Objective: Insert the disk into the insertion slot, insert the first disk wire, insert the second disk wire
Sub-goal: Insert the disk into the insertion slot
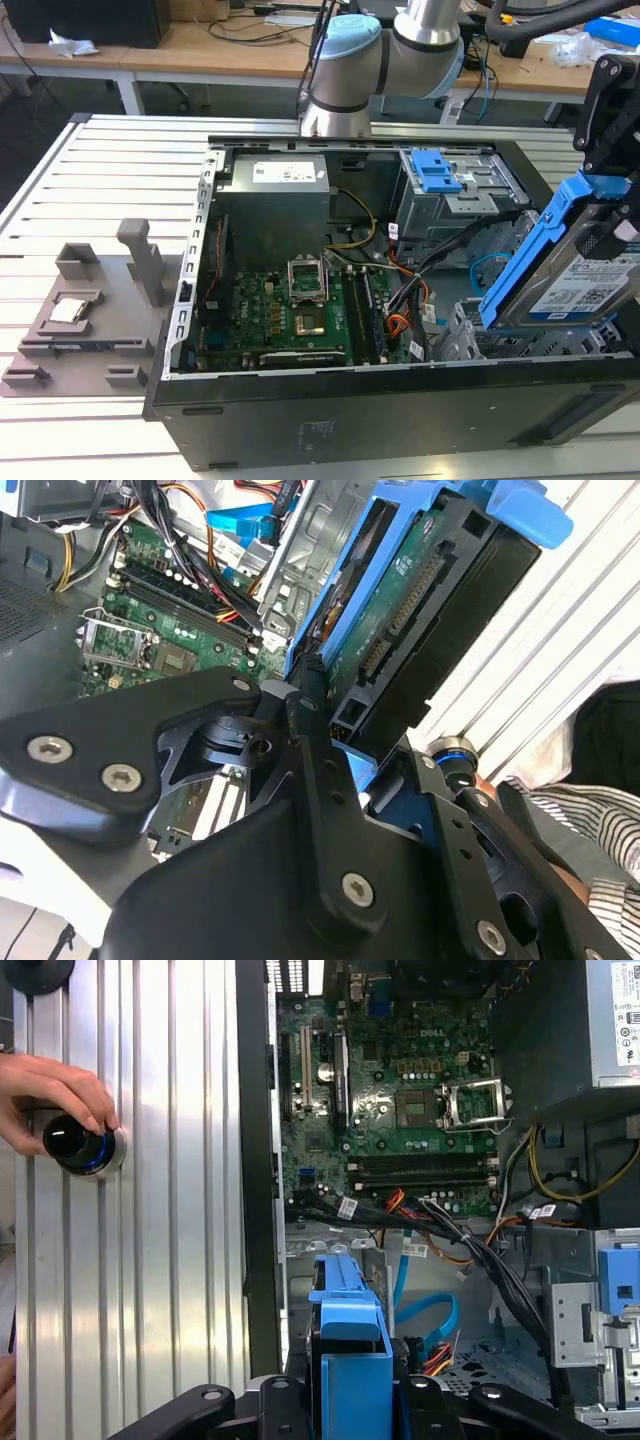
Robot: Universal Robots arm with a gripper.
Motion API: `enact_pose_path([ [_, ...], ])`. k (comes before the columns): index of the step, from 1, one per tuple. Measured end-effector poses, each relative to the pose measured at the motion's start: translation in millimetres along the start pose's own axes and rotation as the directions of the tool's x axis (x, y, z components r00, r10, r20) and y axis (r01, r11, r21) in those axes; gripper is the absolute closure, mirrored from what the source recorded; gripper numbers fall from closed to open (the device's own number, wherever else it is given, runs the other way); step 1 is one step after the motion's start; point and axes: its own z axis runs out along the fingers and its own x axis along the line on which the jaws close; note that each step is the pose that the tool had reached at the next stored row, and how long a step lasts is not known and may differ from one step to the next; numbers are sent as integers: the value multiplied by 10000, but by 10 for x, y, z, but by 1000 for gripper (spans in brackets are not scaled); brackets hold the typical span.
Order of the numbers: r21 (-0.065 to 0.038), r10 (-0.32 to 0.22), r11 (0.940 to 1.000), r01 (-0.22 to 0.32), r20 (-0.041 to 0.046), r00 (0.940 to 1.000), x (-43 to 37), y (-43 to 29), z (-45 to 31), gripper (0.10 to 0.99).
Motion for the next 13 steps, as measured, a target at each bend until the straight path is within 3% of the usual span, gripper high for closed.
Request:
enact_pose_path([
  [8, 0, 0, 10000, 0, 1, 10000, -14, -3, 76, 722],
  [13, 0, -12, 10000, 12, -1, 10000, -152, -1, 92, 722],
])
